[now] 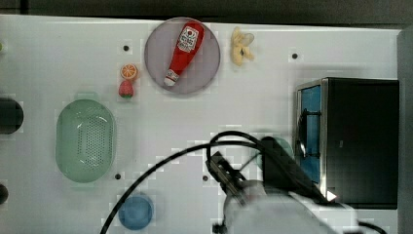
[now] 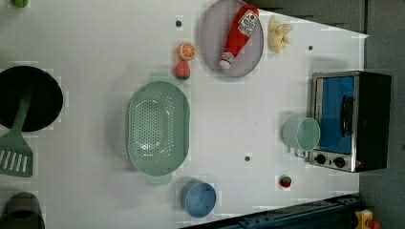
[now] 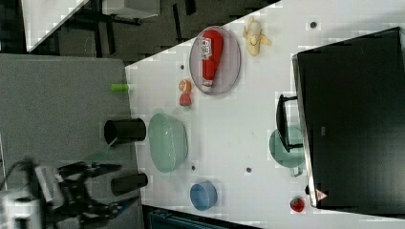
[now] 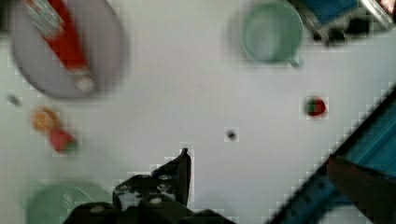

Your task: Drag strainer left to right.

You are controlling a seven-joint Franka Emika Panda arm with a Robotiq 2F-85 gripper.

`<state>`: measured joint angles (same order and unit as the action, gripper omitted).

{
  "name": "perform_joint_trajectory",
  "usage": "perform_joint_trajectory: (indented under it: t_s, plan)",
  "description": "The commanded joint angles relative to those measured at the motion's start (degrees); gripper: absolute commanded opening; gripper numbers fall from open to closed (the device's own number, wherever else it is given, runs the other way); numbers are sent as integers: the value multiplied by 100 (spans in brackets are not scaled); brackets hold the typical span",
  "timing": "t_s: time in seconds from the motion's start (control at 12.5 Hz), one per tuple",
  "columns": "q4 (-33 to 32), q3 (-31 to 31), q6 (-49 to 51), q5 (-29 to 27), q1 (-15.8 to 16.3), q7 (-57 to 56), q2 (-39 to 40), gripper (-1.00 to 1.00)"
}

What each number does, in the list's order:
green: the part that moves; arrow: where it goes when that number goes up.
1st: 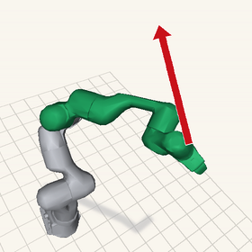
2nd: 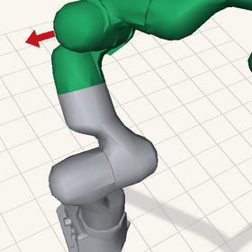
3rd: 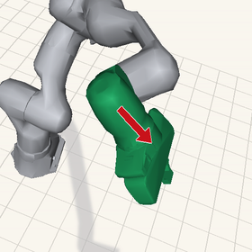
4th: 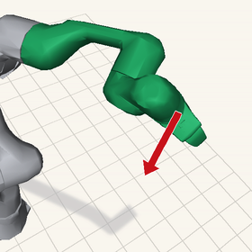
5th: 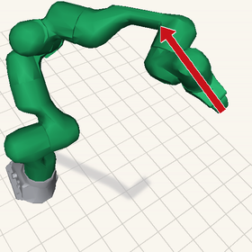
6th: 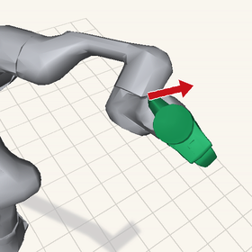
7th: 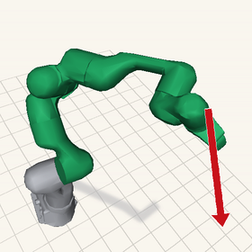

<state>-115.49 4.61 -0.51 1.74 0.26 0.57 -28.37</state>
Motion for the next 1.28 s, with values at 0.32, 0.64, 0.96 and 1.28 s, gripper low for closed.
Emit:
perform_joint_trajectory:
  t_s: [0.32,0.64,0.96,1.28]
  plan:
    - [-16,-1400,-603,-200,235,1515,1062,100]
    - [-183,-2674,-1484,-198,257,4071,2002,100]
    - [-322,-3534,-2794,-149,278,6319,3279,100]
    - [-383,-3659,-4031,-1,328,7311,4595,100]
